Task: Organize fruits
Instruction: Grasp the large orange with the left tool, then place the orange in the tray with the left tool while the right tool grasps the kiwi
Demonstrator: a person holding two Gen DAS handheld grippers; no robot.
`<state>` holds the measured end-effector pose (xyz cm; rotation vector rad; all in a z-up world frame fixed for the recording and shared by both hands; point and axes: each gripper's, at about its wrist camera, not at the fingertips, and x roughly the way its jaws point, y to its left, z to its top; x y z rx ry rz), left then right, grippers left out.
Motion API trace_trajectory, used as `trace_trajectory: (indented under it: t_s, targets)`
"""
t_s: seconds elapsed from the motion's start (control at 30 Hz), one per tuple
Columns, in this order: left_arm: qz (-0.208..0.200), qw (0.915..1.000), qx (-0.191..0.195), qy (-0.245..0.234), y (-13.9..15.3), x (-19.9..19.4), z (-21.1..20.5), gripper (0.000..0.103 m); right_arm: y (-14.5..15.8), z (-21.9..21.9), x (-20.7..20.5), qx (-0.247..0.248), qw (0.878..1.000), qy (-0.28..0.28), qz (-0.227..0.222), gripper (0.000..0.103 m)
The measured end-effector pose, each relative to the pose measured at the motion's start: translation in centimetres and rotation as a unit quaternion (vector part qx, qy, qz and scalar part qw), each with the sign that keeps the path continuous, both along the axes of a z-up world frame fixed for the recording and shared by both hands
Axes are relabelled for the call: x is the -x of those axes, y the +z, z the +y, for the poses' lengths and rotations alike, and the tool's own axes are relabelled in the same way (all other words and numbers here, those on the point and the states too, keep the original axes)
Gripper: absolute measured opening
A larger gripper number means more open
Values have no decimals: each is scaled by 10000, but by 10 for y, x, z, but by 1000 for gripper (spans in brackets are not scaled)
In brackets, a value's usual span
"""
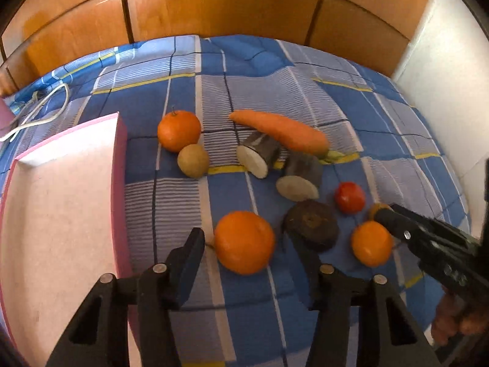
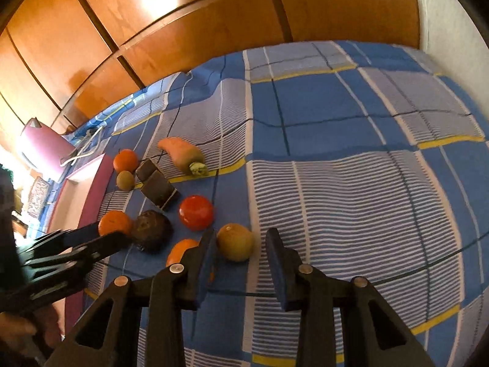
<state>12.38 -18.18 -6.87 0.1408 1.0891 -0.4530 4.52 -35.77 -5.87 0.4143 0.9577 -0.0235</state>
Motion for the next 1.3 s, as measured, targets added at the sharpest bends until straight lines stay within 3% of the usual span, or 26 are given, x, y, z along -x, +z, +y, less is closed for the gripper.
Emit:
trace_trajectory:
  t_s: [0.03,0.3,0.6,0.67,0.8,1.03,1.1,1.17,1.3]
  targets:
    - [63,10000,71,-11,-2,-2,1,39,0,1,-1,9,10000,22,3,34]
    - [-162,9994,315,-52,8,14,9,38,-2,8,-5,337,9993,145,27,27]
    - [-598,9929,930,446,65,31,57,38,-2,11,-4,491,9987,151,-13,27]
    - [-665,9918,900,613,70,31,71,38,-3,12,-5,578,9982,175,-30,27]
    - [-722,9895,487,1151,66,32,107,38,-3,17,-4,786,9967,215,-65,27]
    - [-457,9768,23,2091,40,39,165,39,1,17,0,916,9957,90,-58,27]
    - [-485,9748,54,2176,40,44,171,42,2,16,1,890,9960,50,-46,27]
    - [-555,9727,104,2252,44,51,178,63,2,16,2,926,9957,19,-36,27]
    - [-716,9700,214,2312,55,60,183,66,9,17,6,1039,9945,-33,-98,27]
